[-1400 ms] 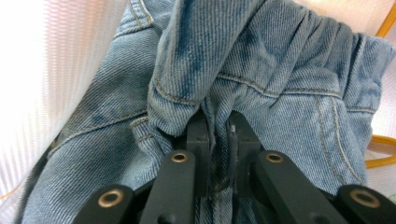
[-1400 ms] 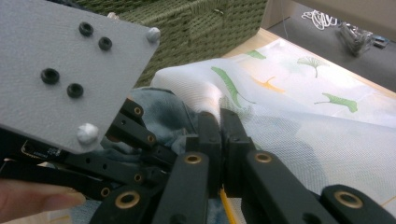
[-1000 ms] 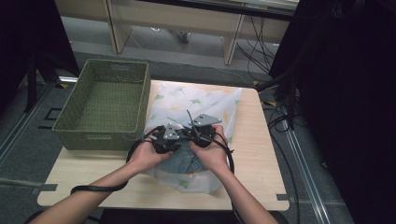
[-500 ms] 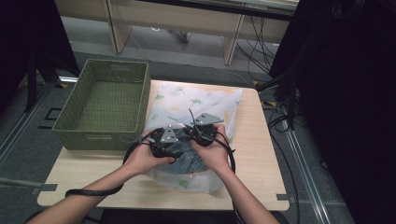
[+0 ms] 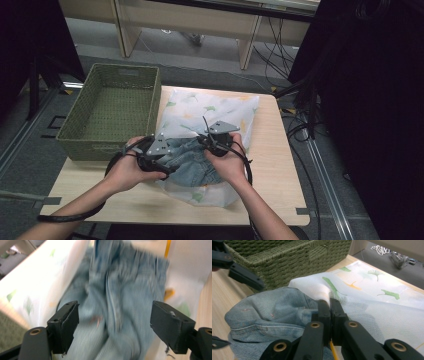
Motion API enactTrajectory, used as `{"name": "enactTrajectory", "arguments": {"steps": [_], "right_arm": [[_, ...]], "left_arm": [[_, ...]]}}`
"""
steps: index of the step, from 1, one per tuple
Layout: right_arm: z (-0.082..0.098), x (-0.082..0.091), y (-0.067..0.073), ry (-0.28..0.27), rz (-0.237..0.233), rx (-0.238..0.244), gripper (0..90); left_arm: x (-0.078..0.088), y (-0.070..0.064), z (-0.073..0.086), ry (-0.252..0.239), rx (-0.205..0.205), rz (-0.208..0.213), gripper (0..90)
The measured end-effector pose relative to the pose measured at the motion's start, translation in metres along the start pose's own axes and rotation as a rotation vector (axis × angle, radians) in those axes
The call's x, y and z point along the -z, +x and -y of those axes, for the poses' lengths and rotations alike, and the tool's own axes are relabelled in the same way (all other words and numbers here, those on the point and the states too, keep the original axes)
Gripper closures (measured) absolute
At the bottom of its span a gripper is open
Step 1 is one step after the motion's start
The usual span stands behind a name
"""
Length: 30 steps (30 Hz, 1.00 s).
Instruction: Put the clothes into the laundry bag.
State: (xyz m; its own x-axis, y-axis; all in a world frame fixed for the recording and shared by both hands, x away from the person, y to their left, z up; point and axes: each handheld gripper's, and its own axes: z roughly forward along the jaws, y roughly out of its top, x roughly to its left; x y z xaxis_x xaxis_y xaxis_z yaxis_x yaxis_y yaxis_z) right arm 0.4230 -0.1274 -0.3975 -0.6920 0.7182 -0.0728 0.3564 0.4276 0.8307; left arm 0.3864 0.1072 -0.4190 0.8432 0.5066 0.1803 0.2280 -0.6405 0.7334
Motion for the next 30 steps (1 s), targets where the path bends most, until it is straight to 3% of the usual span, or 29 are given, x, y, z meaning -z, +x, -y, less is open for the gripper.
{"name": "enactTrajectory", "arguments": {"steps": [7,11,14,16,18,23,26,30], "right_arm": [[0.000,0.000,0.000,0.001,0.000,0.001,89.8],[0.000,-0.001,0.000,0.005,0.001,-0.008,89.8],[0.001,-0.001,0.000,0.006,0.001,-0.003,89.8],[0.001,-0.001,0.000,0.009,0.000,-0.014,89.8],[0.002,0.000,0.001,0.014,0.000,-0.028,89.8],[0.002,-0.001,0.000,0.011,-0.005,-0.008,89.8],[0.001,-0.001,0.001,0.010,-0.002,-0.006,89.8],[0.001,-0.001,0.002,0.009,0.001,-0.008,89.8]], "left_arm": [[0.000,0.001,0.028,0.132,-0.039,0.022,18.0],[-0.012,-0.001,0.038,0.215,-0.063,0.069,17.4],[-0.023,-0.001,0.043,0.235,-0.071,0.080,22.3],[-0.030,-0.001,0.044,0.257,-0.096,0.061,34.2],[-0.036,-0.001,0.045,0.265,-0.102,0.056,42.3],[-0.039,-0.004,0.043,0.255,-0.110,0.037,68.7],[-0.033,-0.005,0.038,0.221,-0.057,0.036,77.3],[-0.025,-0.003,0.031,0.168,0.016,0.055,79.6]]}}
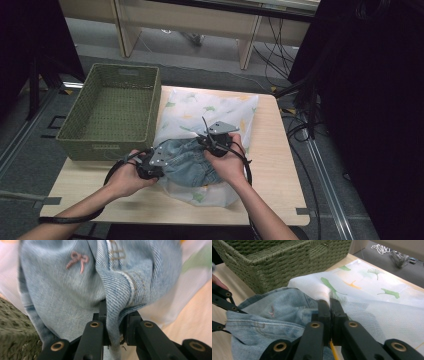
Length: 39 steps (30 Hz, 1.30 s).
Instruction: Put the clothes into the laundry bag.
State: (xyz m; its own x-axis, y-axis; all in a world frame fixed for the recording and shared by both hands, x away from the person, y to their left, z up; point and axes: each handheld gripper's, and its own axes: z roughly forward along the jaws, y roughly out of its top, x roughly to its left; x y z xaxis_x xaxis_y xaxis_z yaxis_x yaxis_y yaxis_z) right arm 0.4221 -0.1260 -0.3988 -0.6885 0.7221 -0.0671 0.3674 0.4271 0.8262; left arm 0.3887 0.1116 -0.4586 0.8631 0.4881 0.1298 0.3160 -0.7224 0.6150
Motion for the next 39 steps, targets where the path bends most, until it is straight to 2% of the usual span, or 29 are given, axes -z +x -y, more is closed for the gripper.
{"name": "enactTrajectory", "arguments": {"steps": [2,5,7,9,11,14,17,19,20,25,28,29,33,36,38,39], "right_arm": [[-0.001,0.001,0.002,0.001,0.004,-0.011,89.8],[-0.002,0.001,0.001,-0.011,-0.001,0.013,89.8],[-0.003,0.002,0.001,-0.012,0.004,0.015,89.8],[-0.003,0.003,0.003,-0.011,0.005,-0.010,89.8],[-0.005,0.004,0.002,-0.023,0.002,0.014,89.8],[-0.006,0.006,0.004,-0.027,0.005,0.006,89.8],[-0.009,0.008,0.003,-0.041,0.006,0.023,89.8],[-0.010,0.009,0.005,-0.042,0.005,0.010,89.9],[-0.011,0.010,0.004,-0.048,0.006,0.026,89.9],[-0.015,0.014,0.006,-0.066,0.000,0.024,90.0],[-0.016,0.015,0.010,-0.064,-0.010,0.018,90.0],[-0.016,0.015,0.010,-0.066,-0.008,0.035,90.0],[-0.017,0.015,0.012,-0.070,-0.016,0.031,90.0],[-0.018,0.016,0.011,-0.074,-0.016,0.035,90.0],[-0.018,0.017,0.011,-0.077,-0.016,0.031,90.0],[-0.018,0.018,0.013,-0.074,-0.014,0.012,90.0]], "left_arm": [[0.006,0.000,-0.004,-0.027,0.025,0.012,80.0],[0.014,0.000,-0.010,-0.078,0.063,0.028,80.3],[0.019,0.000,-0.013,-0.101,0.074,0.030,80.6],[0.024,0.000,-0.018,-0.127,0.084,0.027,80.8],[0.029,0.000,-0.022,-0.151,0.090,0.024,80.9],[0.036,0.001,-0.028,-0.186,0.099,0.019,81.2],[0.045,0.001,-0.034,-0.208,0.098,-0.001,81.4],[0.050,0.001,-0.038,-0.229,0.100,-0.007,81.6],[0.053,0.001,-0.039,-0.237,0.100,-0.010,81.7],[0.069,0.000,-0.049,-0.283,0.095,-0.025,81.8],[0.076,-0.001,-0.055,-0.299,0.078,-0.035,81.8],[0.077,-0.002,-0.057,-0.303,0.072,-0.038,81.8],[0.076,-0.004,-0.064,-0.294,0.056,-0.032,81.7],[0.074,-0.005,-0.068,-0.299,0.051,-0.044,81.6],[0.075,-0.006,-0.071,-0.305,0.047,-0.056,81.7],[0.076,-0.006,-0.072,-0.307,0.042,-0.061,81.7]]}}
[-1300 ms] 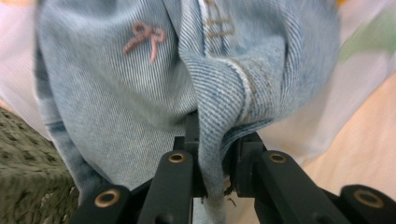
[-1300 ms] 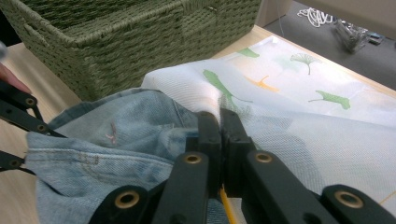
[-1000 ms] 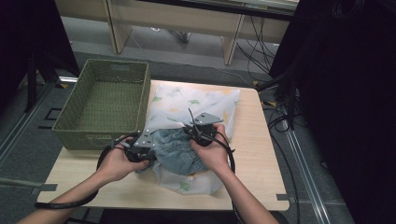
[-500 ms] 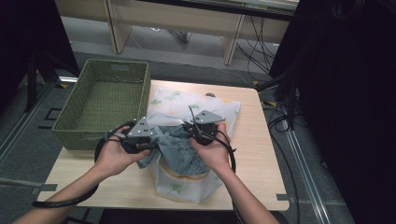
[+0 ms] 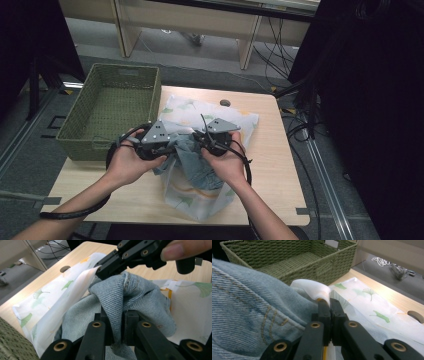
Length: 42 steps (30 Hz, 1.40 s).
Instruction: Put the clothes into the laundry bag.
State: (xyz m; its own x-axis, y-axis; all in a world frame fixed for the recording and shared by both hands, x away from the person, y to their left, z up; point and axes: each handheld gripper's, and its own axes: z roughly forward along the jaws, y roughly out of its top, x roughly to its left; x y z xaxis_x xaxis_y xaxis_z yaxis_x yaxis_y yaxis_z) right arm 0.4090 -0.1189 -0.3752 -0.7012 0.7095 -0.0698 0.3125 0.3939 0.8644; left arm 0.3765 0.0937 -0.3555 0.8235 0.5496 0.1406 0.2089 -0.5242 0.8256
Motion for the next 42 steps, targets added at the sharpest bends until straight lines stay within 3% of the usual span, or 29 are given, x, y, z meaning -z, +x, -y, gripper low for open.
{"name": "enactTrajectory", "arguments": {"steps": [2,7,9,10,17,24,30,35,42], "right_arm": [[-0.001,0.000,-0.001,-0.011,-0.005,0.018,90.0],[-0.003,0.003,-0.001,-0.020,-0.002,0.021,90.0],[-0.004,0.004,0.002,-0.015,-0.006,0.001,90.0],[-0.004,0.003,0.001,-0.021,-0.009,0.022,90.0],[-0.003,0.002,0.000,-0.019,-0.008,0.020,90.0],[-0.002,0.001,0.003,-0.011,-0.014,0.025,90.0],[-0.001,-0.002,0.006,0.000,-0.028,0.030,90.0],[0.002,-0.004,0.009,0.021,-0.034,0.003,90.0],[0.004,-0.006,0.002,0.020,-0.034,0.009,90.0]], "left_arm": [[0.002,0.000,-0.003,-0.007,-0.005,-0.007,81.8],[0.009,0.002,-0.006,-0.018,-0.006,-0.019,81.9],[0.011,0.003,-0.006,-0.019,-0.005,-0.021,81.9],[0.011,0.003,-0.006,-0.021,-0.004,-0.023,81.9],[0.011,0.003,-0.007,-0.013,-0.017,-0.018,81.6],[0.004,-0.004,-0.010,0.085,-0.129,0.001,80.0],[-0.016,-0.014,-0.011,0.144,-0.199,0.023,78.3],[-0.036,-0.015,-0.010,0.172,-0.199,0.052,78.0],[-0.065,-0.011,0.003,0.169,-0.124,0.079,77.6]]}}
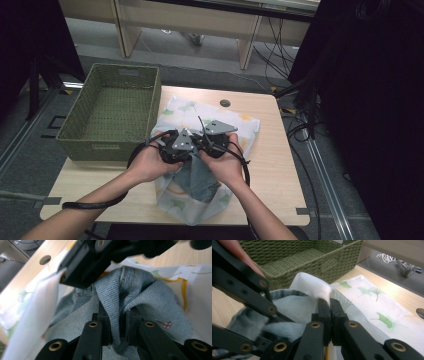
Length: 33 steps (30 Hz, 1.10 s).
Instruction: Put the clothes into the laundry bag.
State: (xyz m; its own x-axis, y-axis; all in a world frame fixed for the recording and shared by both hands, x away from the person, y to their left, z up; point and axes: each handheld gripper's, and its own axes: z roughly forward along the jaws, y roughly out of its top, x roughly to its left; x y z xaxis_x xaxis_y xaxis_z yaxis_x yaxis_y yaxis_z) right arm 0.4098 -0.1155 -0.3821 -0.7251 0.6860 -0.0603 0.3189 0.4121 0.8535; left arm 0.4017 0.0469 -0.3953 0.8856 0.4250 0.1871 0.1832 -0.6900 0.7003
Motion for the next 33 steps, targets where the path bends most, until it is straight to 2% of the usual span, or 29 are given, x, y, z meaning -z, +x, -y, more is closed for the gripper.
{"name": "enactTrajectory", "arguments": {"steps": [1,3,4,5,6,7,9,10,11,12,14,15,25,33], "right_arm": [[0.001,0.000,0.000,0.005,0.007,-0.013,90.0],[0.001,-0.001,-0.002,0.005,0.003,-0.004,90.0],[0.002,0.000,-0.001,0.011,0.011,-0.028,90.0],[0.002,-0.001,-0.004,0.007,0.011,-0.007,90.0],[0.002,0.000,-0.004,0.015,0.012,-0.031,90.0],[0.002,0.000,-0.005,0.012,0.012,-0.014,90.0],[0.003,-0.001,-0.007,0.014,0.014,-0.027,90.0],[0.003,-0.001,-0.008,0.013,0.018,-0.018,90.0],[0.004,-0.001,-0.008,0.014,0.019,-0.020,90.0],[0.004,0.000,-0.007,0.022,0.022,-0.045,90.0],[0.004,-0.001,-0.008,0.023,0.024,-0.045,90.0],[0.005,-0.001,-0.009,0.018,0.021,-0.022,90.0],[0.005,-0.002,-0.011,0.021,0.025,-0.022,89.9],[0.006,-0.002,-0.011,0.021,0.028,-0.023,90.0]], "left_arm": [[-0.005,0.000,0.002,0.000,0.006,0.000,77.5],[-0.012,0.000,0.005,0.001,0.018,0.001,76.8],[-0.016,0.001,0.007,-0.002,0.027,0.003,76.4],[-0.020,0.001,0.009,-0.003,0.036,0.001,76.0],[-0.022,0.001,0.010,-0.002,0.037,0.000,75.9],[-0.026,0.001,0.012,0.000,0.040,0.003,75.7],[-0.030,0.001,0.014,0.002,0.046,0.002,75.1],[-0.033,0.001,0.015,0.002,0.048,0.005,74.5],[-0.035,0.001,0.016,0.001,0.047,0.006,73.8],[-0.036,0.001,0.016,0.001,0.046,0.006,73.0],[-0.039,0.000,0.017,0.002,0.043,0.014,71.1],[-0.039,0.000,0.017,0.002,0.043,0.017,69.9],[-0.034,-0.005,0.021,-0.029,0.030,0.020,54.1],[-0.022,-0.007,0.021,-0.055,0.015,0.011,42.2]]}}
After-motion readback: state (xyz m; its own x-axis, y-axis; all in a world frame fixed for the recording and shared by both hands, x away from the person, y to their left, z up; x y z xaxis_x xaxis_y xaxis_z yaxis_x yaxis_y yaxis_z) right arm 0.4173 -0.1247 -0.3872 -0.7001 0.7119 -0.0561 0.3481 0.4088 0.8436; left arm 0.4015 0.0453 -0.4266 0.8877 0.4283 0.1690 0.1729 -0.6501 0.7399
